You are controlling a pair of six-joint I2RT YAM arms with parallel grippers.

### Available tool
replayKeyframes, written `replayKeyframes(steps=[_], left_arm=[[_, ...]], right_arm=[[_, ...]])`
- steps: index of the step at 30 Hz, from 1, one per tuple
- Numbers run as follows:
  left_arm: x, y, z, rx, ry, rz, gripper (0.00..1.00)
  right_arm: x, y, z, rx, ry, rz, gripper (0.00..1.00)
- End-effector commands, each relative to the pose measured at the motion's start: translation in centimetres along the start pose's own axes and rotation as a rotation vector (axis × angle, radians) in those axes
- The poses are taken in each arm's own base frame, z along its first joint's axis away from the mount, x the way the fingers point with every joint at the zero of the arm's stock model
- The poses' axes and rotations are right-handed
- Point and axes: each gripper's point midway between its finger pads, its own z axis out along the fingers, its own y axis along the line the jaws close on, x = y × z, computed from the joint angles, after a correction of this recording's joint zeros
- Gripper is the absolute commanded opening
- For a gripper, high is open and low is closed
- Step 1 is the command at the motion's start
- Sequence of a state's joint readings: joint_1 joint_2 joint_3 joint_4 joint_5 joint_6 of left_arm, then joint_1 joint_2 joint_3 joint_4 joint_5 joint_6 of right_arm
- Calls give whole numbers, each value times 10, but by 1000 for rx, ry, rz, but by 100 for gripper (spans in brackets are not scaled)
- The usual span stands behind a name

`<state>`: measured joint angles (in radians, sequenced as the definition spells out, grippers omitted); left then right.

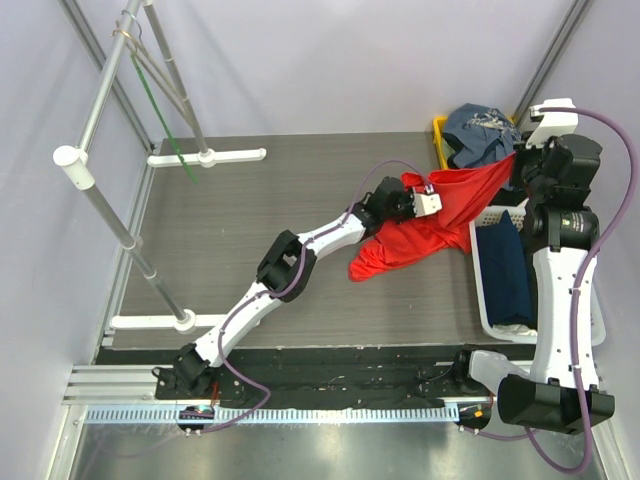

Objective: Place the tank top on the hanger
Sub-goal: Adjust the tank top at the center of the board.

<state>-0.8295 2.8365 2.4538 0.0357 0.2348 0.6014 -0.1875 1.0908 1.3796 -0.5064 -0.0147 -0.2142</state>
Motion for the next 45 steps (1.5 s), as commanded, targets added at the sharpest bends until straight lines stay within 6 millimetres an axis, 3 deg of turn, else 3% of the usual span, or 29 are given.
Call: replayKeyframes(steps=[1, 4, 5, 8, 9, 11, 14, 15, 18, 19, 21, 22, 23, 24, 25, 26, 28, 29, 31, 32, 35, 36, 38, 39, 42, 45], left_arm=[[-24, 56, -15, -164, -24, 35, 0], [-32, 99, -40, -275, -16, -4, 0], [-48, 120, -54, -314, -34, -12, 0], [-43, 158, -84, -388, -15, -59, 0], [-55, 174, -100, -419, -14, -63, 0], [-51, 203, -126, -498, 24, -70, 0], [-62, 231, -168, -566, 56, -42, 0], [-82, 243, -191, -591, 44, -34, 0], [-78, 253, -227, -598, 111, -46, 0], [-93, 258, -247, -614, 104, -45, 0], [-97, 253, -269, -589, 154, -50, 0], [-119, 258, -294, -605, 135, -43, 0], [-115, 248, -302, -571, 177, -47, 0], [-121, 245, -312, -560, 182, -55, 0], [-141, 247, -335, -568, 166, -56, 0], [-142, 241, -347, -548, 197, -66, 0], [-167, 244, -386, -587, 181, -74, 0], [-172, 241, -401, -587, 196, -77, 0], [-183, 244, -430, -640, 210, -82, 0], [-195, 244, -455, -665, 205, -81, 0], [-215, 249, -502, -747, 209, -76, 0], [-233, 253, -527, -795, 176, -68, 0], [-239, 260, -556, -879, 198, -59, 0], [-247, 263, -574, -929, 187, -57, 0], [-250, 271, -598, -1016, 230, -20, 0], [-240, 279, -602, -1068, 302, 30, 0]], right_arm=[[-24, -2, -11, 1, -76, 11, 1], [-28, -4, -13, 10, -84, 11, 1], [-29, -5, -13, 12, -85, 9, 1], [-33, -6, -13, 14, -91, 12, 1], [-36, -7, -14, 23, -97, 22, 1], [-37, -8, -12, 25, -97, 26, 1], [-40, -8, -9, 23, -94, 39, 1], [-42, -8, -8, 20, -96, 43, 1], [-43, -1, -4, -21, -76, 47, 1], [-43, 7, -2, -64, -74, 46, 1], [-43, 21, -1, -150, -46, 36, 1], [-44, 37, -3, -244, -41, 22, 1], [-44, 45, -5, -292, -27, 13, 1], [-44, 53, -7, -340, 6, 11, 1], [-47, 63, -10, -393, 7, 7, 1], [-51, 75, -15, -462, 0, 12, 1], [-64, 87, -27, -543, -23, 21, 1], [-80, 99, -42, -629, -67, 22, 1], [-93, 108, -55, -700, -83, 41, 1], [-114, 112, -71, -745, -136, 49, 1], [-155, 108, -97, -755, -251, 40, 1], [-169, 102, -101, -718, -294, 45, 1], [-191, 90, -111, -648, -369, 43, 1], [-203, 75, -108, -552, -406, 60, 1], [-222, 42, -102, -356, -487, 94, 1], [-225, 14, -79, -194, -492, 122, 1]])
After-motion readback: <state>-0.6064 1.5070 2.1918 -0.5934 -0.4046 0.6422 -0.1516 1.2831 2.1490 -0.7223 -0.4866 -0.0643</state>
